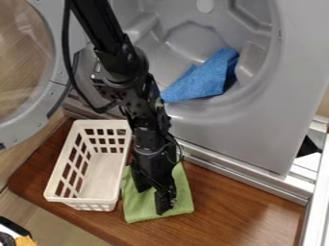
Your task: Take the thing out of basket and put it on the right side of the table
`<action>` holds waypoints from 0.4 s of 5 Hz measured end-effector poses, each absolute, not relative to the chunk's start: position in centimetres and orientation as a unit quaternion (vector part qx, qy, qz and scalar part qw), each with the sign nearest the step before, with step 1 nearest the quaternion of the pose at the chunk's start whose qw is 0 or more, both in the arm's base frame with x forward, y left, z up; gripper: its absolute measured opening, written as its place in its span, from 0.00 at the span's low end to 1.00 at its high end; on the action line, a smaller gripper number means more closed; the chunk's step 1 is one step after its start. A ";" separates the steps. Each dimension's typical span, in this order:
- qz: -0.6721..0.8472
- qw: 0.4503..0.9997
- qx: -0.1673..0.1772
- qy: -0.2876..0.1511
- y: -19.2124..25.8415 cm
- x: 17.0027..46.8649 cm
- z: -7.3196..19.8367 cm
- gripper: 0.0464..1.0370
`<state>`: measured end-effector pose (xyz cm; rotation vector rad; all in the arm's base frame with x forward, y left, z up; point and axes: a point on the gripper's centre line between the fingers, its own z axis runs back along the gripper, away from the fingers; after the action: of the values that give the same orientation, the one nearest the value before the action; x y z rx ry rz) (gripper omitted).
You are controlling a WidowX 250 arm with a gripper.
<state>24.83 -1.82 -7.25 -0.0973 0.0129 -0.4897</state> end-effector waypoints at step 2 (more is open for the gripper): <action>-0.266 0.962 -0.064 0.003 -3.7 24.9 -7.6 0.96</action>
<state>24.88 -3.66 -7.65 -0.1298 0.0054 -0.5386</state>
